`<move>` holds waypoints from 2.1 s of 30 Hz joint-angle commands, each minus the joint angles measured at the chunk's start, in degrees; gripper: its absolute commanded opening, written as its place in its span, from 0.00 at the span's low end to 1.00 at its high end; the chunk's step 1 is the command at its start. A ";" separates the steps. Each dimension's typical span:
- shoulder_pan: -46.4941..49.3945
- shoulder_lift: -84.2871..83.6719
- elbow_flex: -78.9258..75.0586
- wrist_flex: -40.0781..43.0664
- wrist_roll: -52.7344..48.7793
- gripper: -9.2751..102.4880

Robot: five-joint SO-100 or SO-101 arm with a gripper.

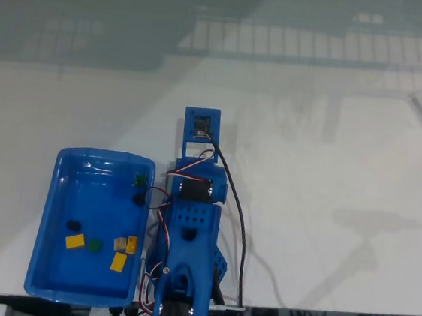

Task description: Pick up all the lego then put into the bin

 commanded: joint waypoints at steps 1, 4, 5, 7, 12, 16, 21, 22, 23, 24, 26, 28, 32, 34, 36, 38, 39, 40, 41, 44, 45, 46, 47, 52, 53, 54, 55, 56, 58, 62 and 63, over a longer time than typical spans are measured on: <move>-0.35 1.14 2.64 0.18 0.09 0.08; -0.44 1.14 2.64 0.18 0.09 0.08; -0.62 1.14 2.64 0.18 0.35 0.08; -0.79 1.14 2.64 0.18 0.62 0.08; -0.79 1.14 2.64 0.18 0.79 0.08; -0.79 1.14 2.64 0.18 6.86 0.08; -0.79 1.14 2.64 0.18 11.25 0.09; -0.79 1.14 2.64 0.18 11.25 0.08; -0.79 1.14 2.64 0.18 11.25 0.08; -0.79 1.14 2.64 0.18 11.25 0.08; -0.79 1.14 2.64 0.18 11.25 0.08; -0.79 1.14 2.64 0.18 11.25 0.08; -0.79 1.14 2.64 0.18 11.25 0.09; -0.79 1.14 2.64 0.18 11.25 0.09; -0.79 1.14 2.64 0.18 11.25 0.09; -0.79 1.14 2.64 0.18 11.25 0.09; -0.79 1.14 2.64 0.18 11.25 0.09; -0.79 1.14 2.64 0.18 11.25 0.09; -0.79 1.14 2.64 0.18 11.25 0.09; -0.79 1.14 2.64 0.18 11.25 0.09; -0.79 1.14 2.64 0.18 11.25 0.09; -0.79 1.14 2.64 0.18 11.25 0.09; -0.79 1.14 2.64 0.18 11.25 0.09; -0.79 1.14 2.64 0.18 11.25 0.09; -0.79 1.14 2.64 0.18 11.25 0.09; -0.79 1.14 2.64 0.18 11.25 0.09; -0.79 1.14 2.64 0.18 11.25 0.09; -0.79 1.14 2.64 0.18 11.25 0.09; -0.79 1.14 2.64 0.18 11.25 0.09; -0.79 1.14 2.64 0.18 11.25 0.09; -0.79 1.14 2.64 0.18 11.25 0.09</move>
